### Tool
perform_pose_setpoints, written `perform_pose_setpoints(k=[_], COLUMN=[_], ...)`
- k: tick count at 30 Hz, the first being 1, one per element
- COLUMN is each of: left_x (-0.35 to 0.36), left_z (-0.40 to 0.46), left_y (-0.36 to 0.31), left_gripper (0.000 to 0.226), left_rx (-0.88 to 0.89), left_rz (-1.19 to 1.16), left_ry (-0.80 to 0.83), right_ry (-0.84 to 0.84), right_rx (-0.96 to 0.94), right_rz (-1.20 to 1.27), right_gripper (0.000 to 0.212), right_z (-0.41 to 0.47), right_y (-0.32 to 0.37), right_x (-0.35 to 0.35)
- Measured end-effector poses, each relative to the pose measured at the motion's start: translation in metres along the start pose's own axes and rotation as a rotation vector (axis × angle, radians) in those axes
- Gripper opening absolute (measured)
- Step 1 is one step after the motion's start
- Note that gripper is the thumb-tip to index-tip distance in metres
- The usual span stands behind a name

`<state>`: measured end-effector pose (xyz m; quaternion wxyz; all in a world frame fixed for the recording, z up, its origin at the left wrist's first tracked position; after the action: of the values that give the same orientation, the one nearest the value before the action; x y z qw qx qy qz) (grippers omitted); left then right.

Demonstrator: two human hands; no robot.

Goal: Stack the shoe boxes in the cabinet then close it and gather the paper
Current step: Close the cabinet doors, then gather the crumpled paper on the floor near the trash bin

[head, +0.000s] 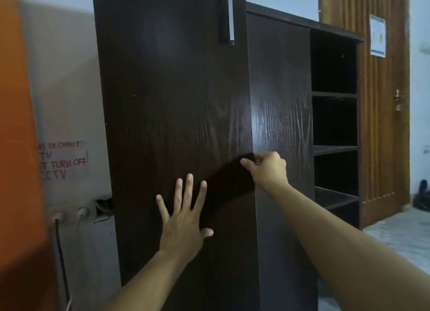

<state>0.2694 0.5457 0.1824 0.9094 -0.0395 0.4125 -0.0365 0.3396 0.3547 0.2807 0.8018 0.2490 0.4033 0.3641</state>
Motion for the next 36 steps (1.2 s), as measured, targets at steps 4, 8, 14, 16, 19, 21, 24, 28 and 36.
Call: perform_pose_setpoints(k=[4, 8, 14, 16, 19, 21, 24, 28, 36], left_x=[0.005, -0.006, -0.012, -0.010, -0.005, -0.002, -0.001, -0.005, 0.015], left_z=[0.006, 0.017, 0.038, 0.043, 0.047, 0.047, 0.047, 0.049, 0.037], left_y=[0.000, 0.003, 0.014, 0.017, 0.021, 0.025, 0.027, 0.020, -0.037], left_gripper=[0.130, 0.134, 0.134, 0.131, 0.123, 0.120, 0.121, 0.120, 0.101], left_rx=[-0.033, -0.019, 0.024, 0.017, 0.028, 0.032, 0.028, -0.020, 0.083], left_rz=[0.120, 0.239, 0.319, 0.337, 0.376, 0.383, 0.413, 0.405, 0.260], left_ry=[-0.001, 0.014, 0.031, 0.043, 0.076, 0.082, 0.083, 0.116, 0.249], right_ry=[0.020, 0.048, 0.046, 0.164, 0.354, 0.387, 0.420, 0.480, 0.527], right_rx=[0.038, 0.045, -0.289, -0.398, -0.408, -0.409, -0.433, -0.442, -0.314], right_rz=[0.009, -0.074, -0.398, -0.484, -0.557, -0.580, -0.611, -0.609, -0.652], right_gripper=[0.028, 0.031, 0.071, 0.088, 0.092, 0.095, 0.099, 0.095, 0.062], right_z=[0.012, 0.014, -0.014, -0.021, -0.024, -0.025, -0.023, -0.016, -0.024], right_y=[0.004, 0.012, 0.005, -0.003, -0.017, -0.022, -0.025, -0.024, -0.077], right_x=[0.014, 0.022, 0.052, 0.068, 0.091, 0.099, 0.101, 0.087, 0.040])
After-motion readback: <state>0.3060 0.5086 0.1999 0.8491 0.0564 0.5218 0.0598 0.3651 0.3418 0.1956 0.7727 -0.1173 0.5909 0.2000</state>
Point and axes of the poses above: each hand's wrist, its own z-axis towards the middle knuckle, its own x-axis out of the palm, y = z × x, the point moved 2 cm from there along z, towards the middle knuckle, and after that the axes turned 13 degrees about -z, right-handed, at the moved point
